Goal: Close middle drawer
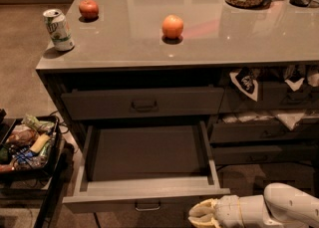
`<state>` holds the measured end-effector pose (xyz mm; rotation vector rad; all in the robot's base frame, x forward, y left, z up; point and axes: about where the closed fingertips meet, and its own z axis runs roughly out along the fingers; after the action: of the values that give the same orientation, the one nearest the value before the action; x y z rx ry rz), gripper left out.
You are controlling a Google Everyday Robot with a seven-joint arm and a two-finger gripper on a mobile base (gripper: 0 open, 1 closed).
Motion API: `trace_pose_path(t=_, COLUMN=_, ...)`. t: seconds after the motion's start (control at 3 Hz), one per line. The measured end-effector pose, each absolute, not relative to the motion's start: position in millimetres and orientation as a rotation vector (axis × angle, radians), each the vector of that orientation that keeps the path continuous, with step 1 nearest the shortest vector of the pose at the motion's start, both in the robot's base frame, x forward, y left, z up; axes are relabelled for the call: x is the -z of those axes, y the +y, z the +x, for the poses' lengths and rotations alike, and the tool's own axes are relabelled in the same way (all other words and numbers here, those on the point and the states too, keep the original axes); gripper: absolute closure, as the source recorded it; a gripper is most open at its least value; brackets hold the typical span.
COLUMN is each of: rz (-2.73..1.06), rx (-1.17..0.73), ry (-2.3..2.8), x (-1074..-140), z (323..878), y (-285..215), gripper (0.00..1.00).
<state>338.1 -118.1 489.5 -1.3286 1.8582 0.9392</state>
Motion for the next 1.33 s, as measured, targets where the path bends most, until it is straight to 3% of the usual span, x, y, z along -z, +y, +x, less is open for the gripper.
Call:
trace_pose_path(t=0.33, rz=-1.329, rx=-0.939, ry=1.858, x=-489, z=338, y=-118, gripper=0.89)
trace_pose_path(t=0.67, rz=-1.337, rx=-0.94, ry=1.86, x=-489, z=338, y=-117, gripper=1.0)
trace_pose_path(t=1.33, rz=-1.373, rx=-0.886, ry=1.683, x=-502, z=350, y=-124, gripper=1.0)
